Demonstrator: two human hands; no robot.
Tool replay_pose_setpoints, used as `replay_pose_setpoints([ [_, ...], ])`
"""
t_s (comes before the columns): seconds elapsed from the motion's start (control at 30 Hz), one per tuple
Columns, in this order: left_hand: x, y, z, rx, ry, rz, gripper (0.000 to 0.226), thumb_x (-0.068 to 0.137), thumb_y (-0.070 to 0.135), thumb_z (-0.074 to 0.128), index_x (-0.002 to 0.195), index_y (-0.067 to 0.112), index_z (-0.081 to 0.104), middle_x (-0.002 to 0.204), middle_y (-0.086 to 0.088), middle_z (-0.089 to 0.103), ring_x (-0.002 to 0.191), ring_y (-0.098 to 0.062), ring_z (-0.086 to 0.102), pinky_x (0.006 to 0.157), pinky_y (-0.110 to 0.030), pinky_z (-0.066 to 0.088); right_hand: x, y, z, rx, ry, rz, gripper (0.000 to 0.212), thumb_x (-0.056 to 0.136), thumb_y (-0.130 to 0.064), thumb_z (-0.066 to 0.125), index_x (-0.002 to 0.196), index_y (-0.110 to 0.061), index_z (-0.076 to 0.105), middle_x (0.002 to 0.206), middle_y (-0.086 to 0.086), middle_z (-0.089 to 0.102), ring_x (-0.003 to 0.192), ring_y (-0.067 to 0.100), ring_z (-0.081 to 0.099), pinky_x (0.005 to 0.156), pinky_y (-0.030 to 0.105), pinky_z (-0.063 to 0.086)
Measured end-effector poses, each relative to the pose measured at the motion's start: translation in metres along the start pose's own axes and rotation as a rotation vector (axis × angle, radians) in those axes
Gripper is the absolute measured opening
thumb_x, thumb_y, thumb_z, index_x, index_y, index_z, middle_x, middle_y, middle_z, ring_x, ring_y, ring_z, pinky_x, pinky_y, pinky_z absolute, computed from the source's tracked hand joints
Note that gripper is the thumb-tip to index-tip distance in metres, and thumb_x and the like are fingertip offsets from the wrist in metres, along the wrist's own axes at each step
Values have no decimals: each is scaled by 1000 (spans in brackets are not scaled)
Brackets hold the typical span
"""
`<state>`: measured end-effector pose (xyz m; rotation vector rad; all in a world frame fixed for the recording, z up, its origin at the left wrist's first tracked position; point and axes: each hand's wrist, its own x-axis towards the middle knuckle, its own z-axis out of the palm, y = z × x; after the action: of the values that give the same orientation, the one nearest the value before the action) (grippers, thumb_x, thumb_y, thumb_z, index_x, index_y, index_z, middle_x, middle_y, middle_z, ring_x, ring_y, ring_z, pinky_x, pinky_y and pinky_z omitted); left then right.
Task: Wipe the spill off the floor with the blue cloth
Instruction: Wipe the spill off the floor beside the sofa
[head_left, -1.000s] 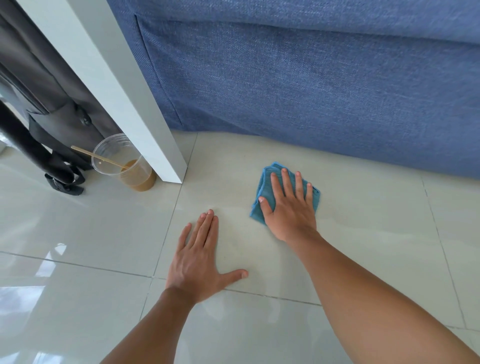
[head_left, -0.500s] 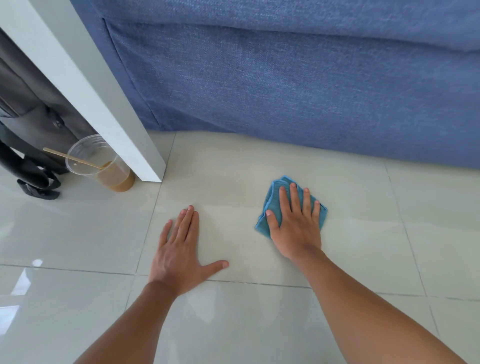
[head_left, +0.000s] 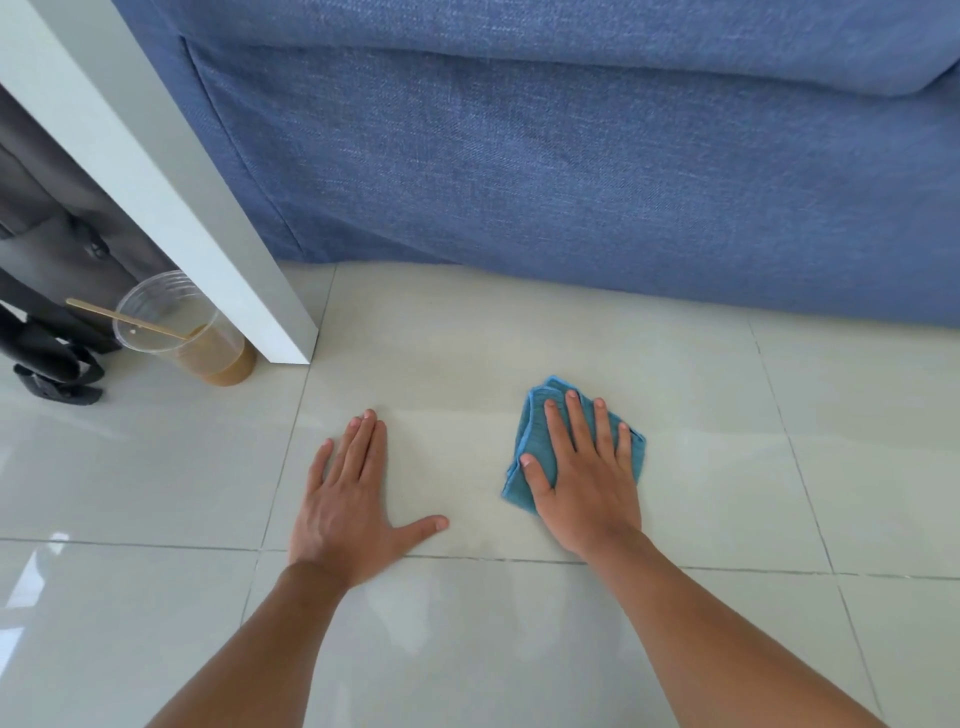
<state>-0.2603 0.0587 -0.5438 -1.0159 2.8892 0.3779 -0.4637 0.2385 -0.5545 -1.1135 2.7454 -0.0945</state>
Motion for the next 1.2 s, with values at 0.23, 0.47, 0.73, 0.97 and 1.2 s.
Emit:
replay_pose_setpoints([
  [0.23,1,-2,3,-17,7,-7,136,61,100,37,159,10,10,169,-3,5,156,-15,0,126,-44,7,42,-11,-9,19,-32,17,77,98,-65,18,161,-26,-2,169,0,-13,154,29,-17,123,52,-10],
  [0.47,5,-5,2,-18,2,1,136,61,100,37,159,9,12,169,-4,7,156,-16,4,125,-45,9,81,-53,-15,33,-102,-115,76,98,-63,22,161,-26,1,169,1,-13,152,32,-22,121,55,-15],
  [0.73,4,-5,1,7,1,-6,136,61,97,43,159,9,10,169,-5,5,156,-16,2,125,-45,8,41,-70,-3,55,-92,-307,75,97,-63,23,161,-28,6,169,-3,-12,153,25,-22,122,52,-13],
  [0.97,3,-1,2,23,-3,-5,134,63,97,42,159,9,10,169,-5,6,156,-17,3,125,-44,8,11,-16,-3,47,-39,-227,71,97,-64,22,160,-33,10,170,-8,-5,154,19,-17,123,45,-12],
  [1.2,2,1,-1,13,-2,-17,134,62,98,39,159,10,10,169,-3,3,155,-14,-2,125,-43,4,-17,7,1,61,14,27,74,97,-62,21,161,-27,12,170,-1,2,156,28,-4,123,52,-2],
])
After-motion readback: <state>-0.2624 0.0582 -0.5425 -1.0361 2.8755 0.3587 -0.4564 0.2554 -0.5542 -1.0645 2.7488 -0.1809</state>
